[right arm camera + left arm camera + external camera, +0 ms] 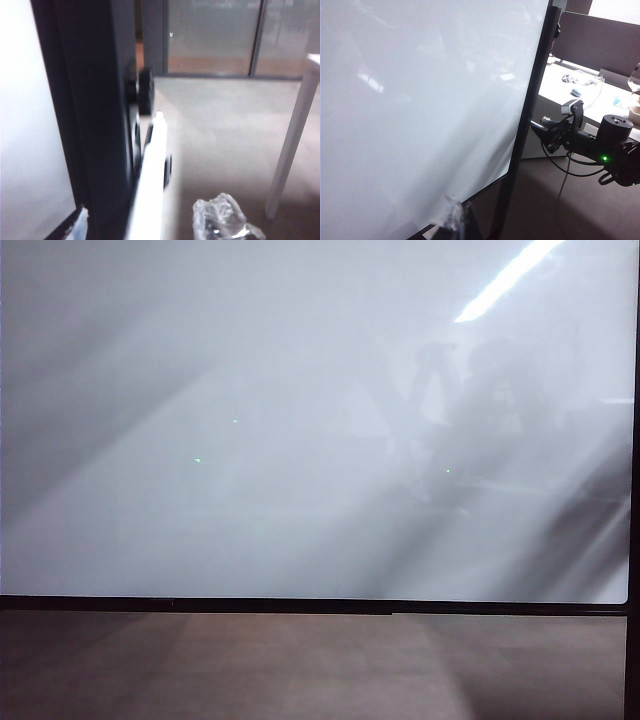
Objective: Reach to the right to find the marker pen, pick it up, and write the number 3 on the whiteboard.
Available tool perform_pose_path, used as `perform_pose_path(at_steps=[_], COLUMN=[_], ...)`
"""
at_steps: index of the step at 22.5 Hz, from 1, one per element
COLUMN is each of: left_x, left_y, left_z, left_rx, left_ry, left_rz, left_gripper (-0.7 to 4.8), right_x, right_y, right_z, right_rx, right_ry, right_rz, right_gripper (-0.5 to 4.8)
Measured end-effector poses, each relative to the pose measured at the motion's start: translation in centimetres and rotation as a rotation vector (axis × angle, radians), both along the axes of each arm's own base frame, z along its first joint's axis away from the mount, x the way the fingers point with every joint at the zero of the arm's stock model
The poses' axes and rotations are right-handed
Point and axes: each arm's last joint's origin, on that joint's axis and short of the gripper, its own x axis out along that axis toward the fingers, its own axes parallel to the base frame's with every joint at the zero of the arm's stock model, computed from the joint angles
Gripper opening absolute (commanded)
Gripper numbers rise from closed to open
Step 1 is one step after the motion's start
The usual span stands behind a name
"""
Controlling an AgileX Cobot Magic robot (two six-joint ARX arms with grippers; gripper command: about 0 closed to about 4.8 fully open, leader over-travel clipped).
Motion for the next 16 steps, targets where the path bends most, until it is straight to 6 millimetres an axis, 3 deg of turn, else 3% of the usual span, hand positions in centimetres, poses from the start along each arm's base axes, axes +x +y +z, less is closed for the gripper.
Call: perform_pose_path(at_steps=[10, 16], left_x=[0.0, 0.0], left_y=[0.0, 0.0], left_z=[0.0, 0.0], left_rx=[0.0, 0.001], left_ry=[0.001, 0.003], left_rz=[0.0, 0.0], left_gripper=[-0.05, -0.05], right_x=[1.2, 1.5], right_y=[-0.3, 0.1], right_z=[1.3, 0.9], right_rx=[-0.022, 0.0], right_ry=[-0.048, -0.003], right_rz=[0.03, 0.061], right_gripper=[2.73, 2.73])
